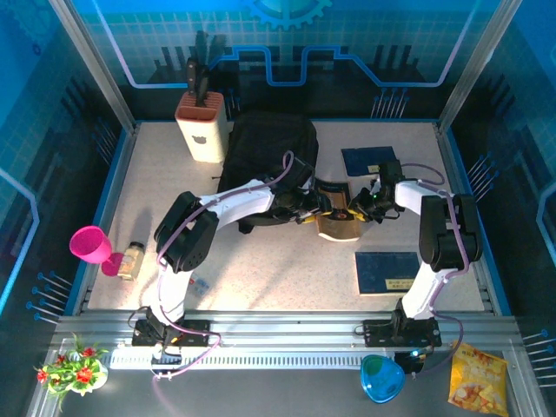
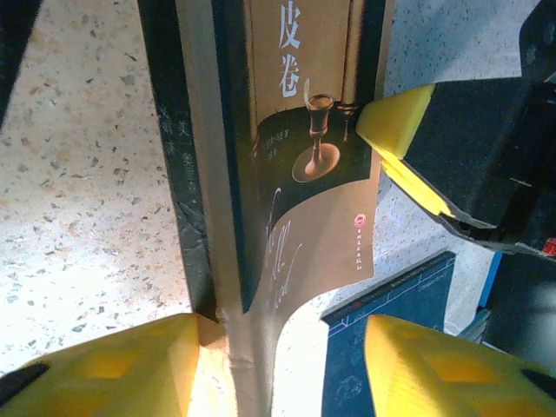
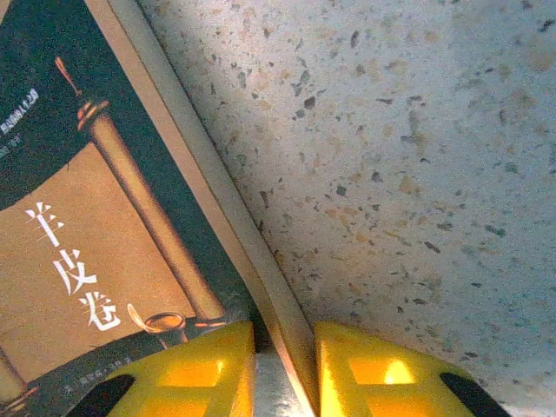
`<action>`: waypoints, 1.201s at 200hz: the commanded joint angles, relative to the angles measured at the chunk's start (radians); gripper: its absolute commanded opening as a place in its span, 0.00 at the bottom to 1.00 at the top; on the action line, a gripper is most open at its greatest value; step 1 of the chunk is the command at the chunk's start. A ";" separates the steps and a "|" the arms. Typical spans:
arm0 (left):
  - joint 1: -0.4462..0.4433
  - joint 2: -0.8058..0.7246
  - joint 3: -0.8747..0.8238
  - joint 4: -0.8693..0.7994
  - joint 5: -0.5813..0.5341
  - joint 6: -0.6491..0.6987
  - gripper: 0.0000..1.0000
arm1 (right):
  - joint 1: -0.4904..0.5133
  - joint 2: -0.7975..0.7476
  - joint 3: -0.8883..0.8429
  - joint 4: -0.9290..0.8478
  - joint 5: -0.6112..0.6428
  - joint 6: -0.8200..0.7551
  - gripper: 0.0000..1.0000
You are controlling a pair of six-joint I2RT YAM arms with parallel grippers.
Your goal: Pack books, pencil case, and school supplies into a backpack
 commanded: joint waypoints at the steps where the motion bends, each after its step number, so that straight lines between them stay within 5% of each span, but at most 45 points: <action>1: -0.011 0.033 -0.008 0.056 -0.010 -0.007 0.59 | 0.059 0.041 -0.010 -0.028 -0.065 0.029 0.24; 35: -0.017 0.042 -0.013 -0.019 -0.136 0.002 0.64 | 0.059 0.033 -0.008 -0.040 -0.045 0.035 0.24; 146: -0.042 0.056 -0.030 -0.078 -0.298 0.016 0.86 | 0.044 0.016 0.001 -0.096 0.014 0.050 0.23; 240: -0.043 0.099 -0.041 0.090 -0.155 0.040 0.79 | 0.039 0.014 -0.005 -0.091 -0.004 0.044 0.23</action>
